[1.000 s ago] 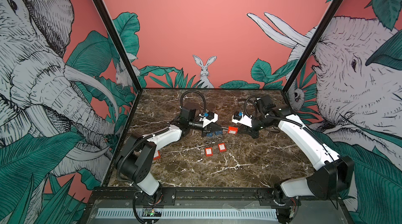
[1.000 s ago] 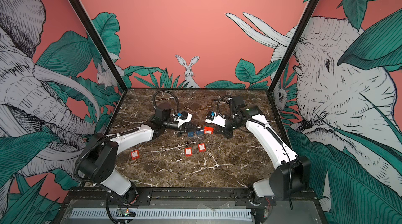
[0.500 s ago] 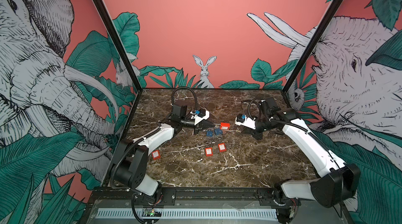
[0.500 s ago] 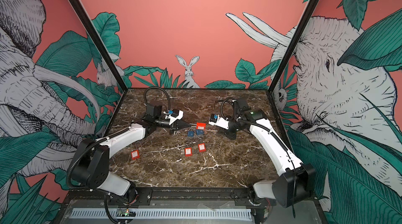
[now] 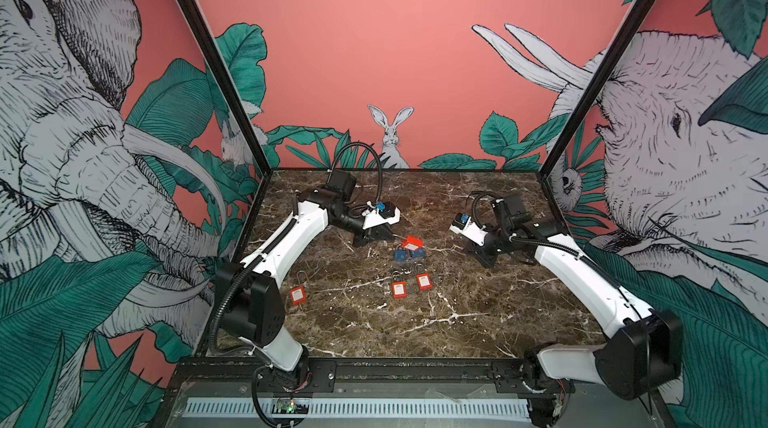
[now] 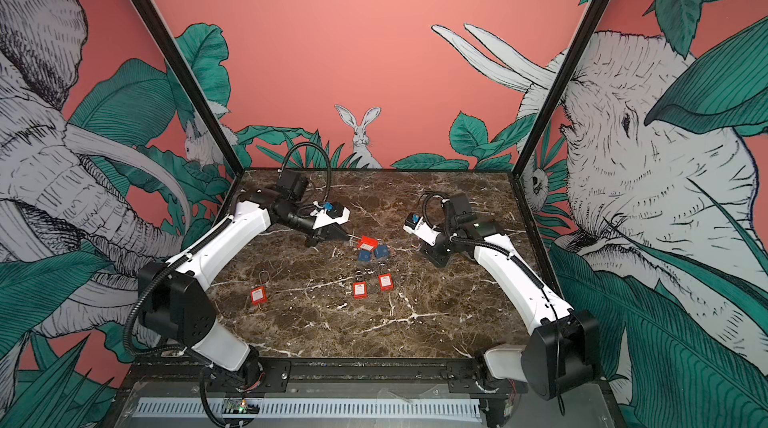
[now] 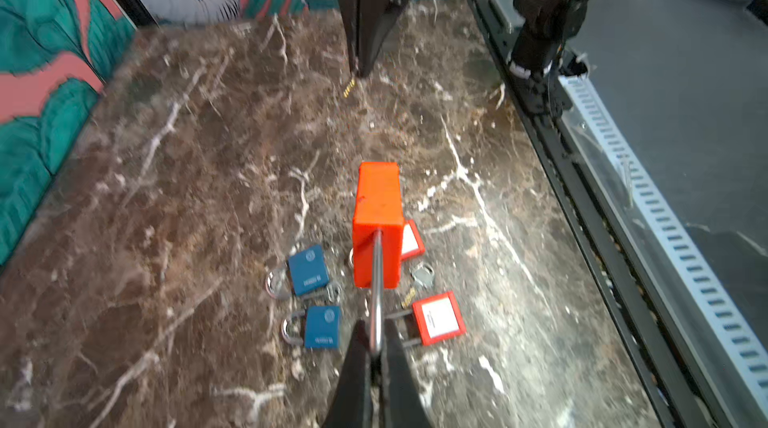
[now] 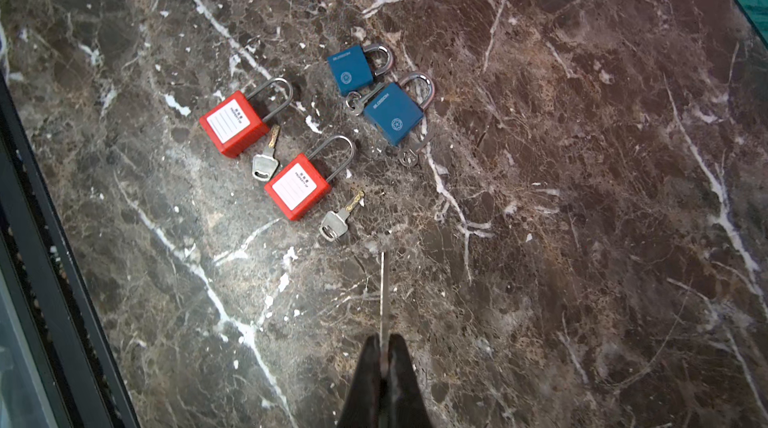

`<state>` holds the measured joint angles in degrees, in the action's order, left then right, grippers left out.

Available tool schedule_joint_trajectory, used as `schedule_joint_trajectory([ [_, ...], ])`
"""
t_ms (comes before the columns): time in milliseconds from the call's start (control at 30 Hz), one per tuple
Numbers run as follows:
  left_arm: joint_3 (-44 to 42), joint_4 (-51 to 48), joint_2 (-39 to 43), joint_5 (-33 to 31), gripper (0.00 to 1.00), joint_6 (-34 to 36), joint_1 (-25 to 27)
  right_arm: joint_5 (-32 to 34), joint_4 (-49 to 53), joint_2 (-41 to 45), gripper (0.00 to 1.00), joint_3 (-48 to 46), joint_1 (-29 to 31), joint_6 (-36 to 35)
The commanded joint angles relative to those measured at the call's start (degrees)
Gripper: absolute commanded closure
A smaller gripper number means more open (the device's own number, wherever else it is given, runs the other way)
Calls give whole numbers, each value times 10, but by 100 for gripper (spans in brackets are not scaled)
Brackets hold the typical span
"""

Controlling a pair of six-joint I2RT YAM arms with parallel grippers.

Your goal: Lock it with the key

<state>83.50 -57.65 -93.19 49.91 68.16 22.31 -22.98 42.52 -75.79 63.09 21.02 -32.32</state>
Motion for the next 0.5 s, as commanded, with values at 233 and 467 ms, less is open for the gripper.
schedule_joint_trajectory([
  [233,72,-188,-79,-287,100,51,15,15,-117,-34,100,-32,77,113],
  [467,82,-180,-117,-339,100,47,25,14,-219,-56,100,-67,97,201],
])
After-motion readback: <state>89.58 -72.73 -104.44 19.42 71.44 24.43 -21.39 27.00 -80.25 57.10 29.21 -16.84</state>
